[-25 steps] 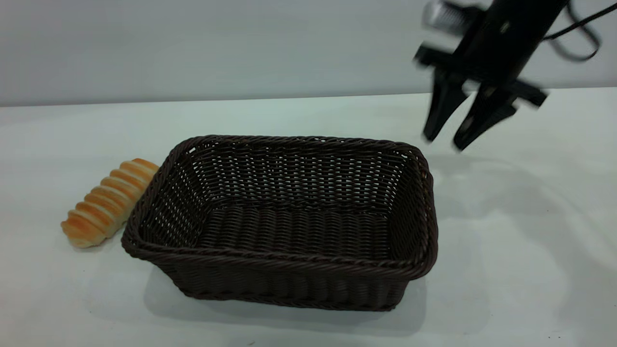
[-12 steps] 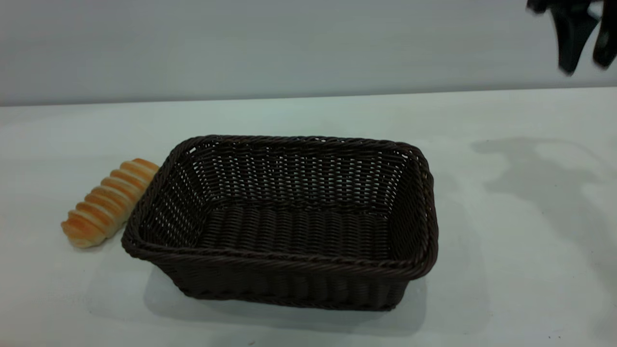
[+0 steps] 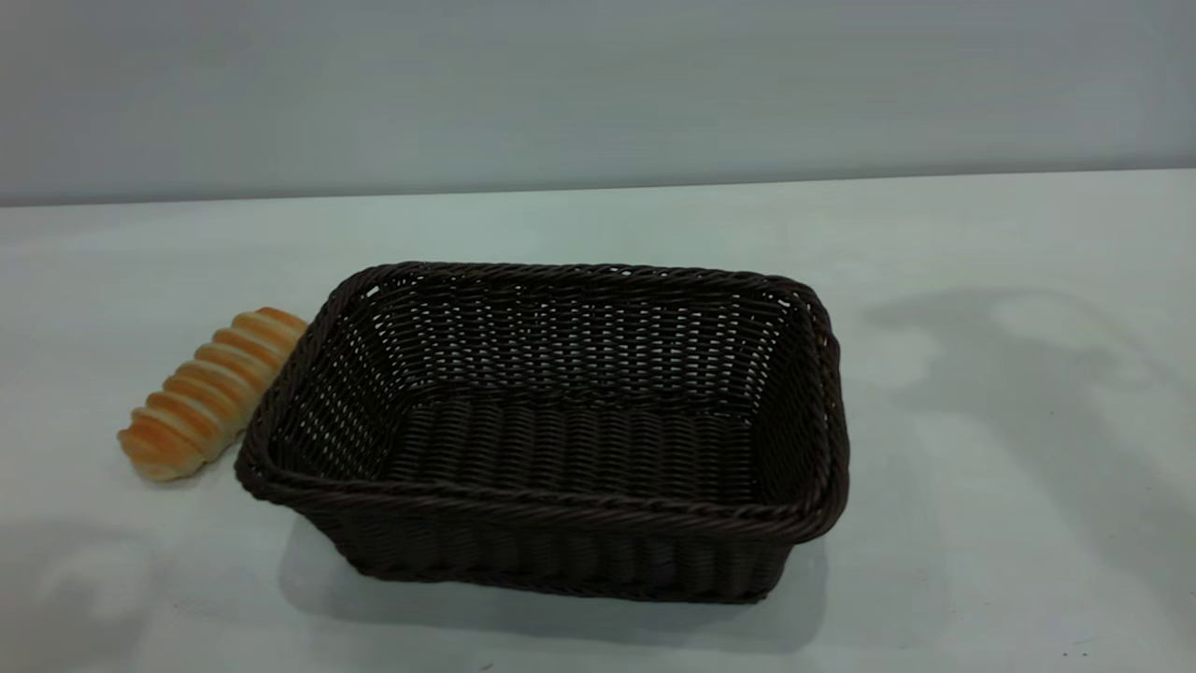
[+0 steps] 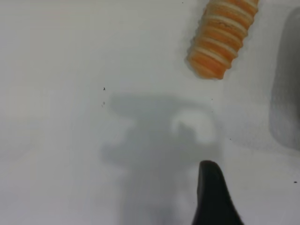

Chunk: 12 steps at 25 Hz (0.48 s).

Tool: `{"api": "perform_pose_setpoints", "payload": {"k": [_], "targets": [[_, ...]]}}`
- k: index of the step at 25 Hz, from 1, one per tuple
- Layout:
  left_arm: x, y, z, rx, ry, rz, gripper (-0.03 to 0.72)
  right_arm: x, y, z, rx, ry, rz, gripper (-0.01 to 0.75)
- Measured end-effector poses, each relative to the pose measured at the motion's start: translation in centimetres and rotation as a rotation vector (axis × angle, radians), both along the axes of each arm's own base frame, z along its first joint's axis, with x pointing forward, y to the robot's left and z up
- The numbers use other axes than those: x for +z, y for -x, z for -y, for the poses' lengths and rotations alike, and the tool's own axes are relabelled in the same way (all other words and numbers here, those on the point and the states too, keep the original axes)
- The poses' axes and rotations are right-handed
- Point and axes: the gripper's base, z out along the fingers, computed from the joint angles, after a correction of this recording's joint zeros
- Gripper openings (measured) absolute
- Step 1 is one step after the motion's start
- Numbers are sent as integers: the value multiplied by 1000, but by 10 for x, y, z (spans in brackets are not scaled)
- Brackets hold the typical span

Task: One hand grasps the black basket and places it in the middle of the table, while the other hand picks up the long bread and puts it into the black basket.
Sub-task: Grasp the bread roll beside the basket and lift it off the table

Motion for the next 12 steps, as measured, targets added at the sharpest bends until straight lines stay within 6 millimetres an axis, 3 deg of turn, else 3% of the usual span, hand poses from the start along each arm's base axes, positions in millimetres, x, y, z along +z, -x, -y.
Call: {"api": "perform_pose_setpoints", "payload": {"k": [7, 12], "targets": [[-11, -15, 2, -21, -3, 6, 481, 10, 45, 14, 8, 57, -15, 388], [-27, -28, 3, -50, -7, -38, 481, 36, 87, 22, 6, 40, 39, 388]]}}
